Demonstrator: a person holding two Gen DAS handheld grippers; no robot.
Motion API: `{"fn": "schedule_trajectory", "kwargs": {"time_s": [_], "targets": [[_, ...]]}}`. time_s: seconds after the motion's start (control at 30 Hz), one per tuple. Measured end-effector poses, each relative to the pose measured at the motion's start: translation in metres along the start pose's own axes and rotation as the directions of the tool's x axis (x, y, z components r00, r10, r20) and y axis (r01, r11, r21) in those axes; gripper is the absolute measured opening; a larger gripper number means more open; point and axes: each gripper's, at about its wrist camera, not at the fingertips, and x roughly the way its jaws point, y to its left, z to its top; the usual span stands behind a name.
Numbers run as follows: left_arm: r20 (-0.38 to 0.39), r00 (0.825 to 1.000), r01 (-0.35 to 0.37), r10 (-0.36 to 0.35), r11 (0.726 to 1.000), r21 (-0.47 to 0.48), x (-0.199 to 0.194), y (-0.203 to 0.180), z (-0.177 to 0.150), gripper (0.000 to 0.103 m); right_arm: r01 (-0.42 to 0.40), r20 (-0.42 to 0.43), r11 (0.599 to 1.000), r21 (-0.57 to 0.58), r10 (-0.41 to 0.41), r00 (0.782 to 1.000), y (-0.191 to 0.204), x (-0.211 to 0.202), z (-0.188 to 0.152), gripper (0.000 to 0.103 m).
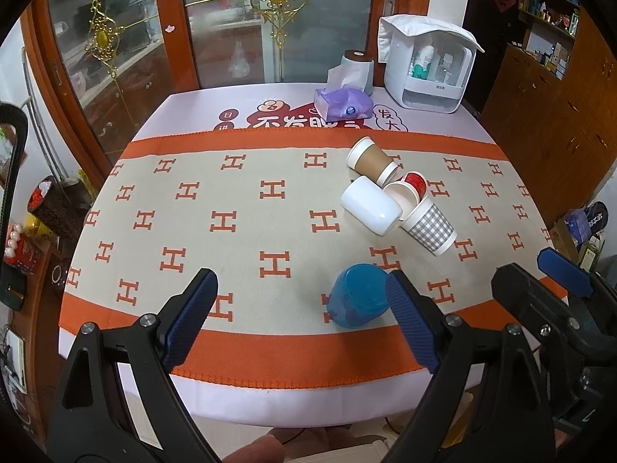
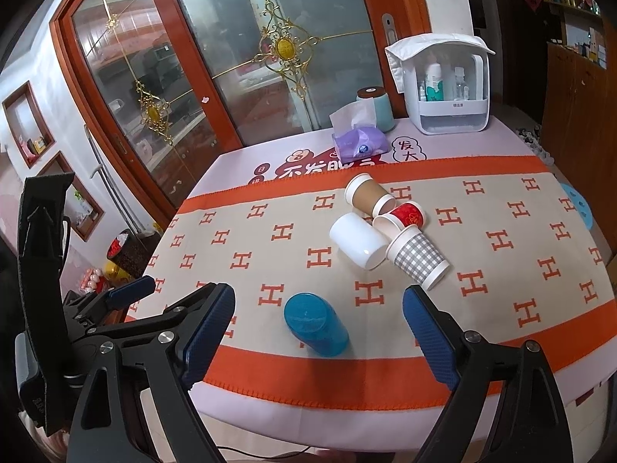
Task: Flip cup upside down
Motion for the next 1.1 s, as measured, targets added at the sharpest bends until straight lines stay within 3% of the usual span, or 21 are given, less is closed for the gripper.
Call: {"fn": "schedule_trajectory", "kwargs": {"time_s": [1.1], "targets": [[0.004,1.0,-0.016,0.016,1.0,0.005,0.004,0.001,0.001,0.087,-0.018,-0.007,1.0,0.019,0.018,1.0,-0.003,0.014,-0.003,0.09]]}}
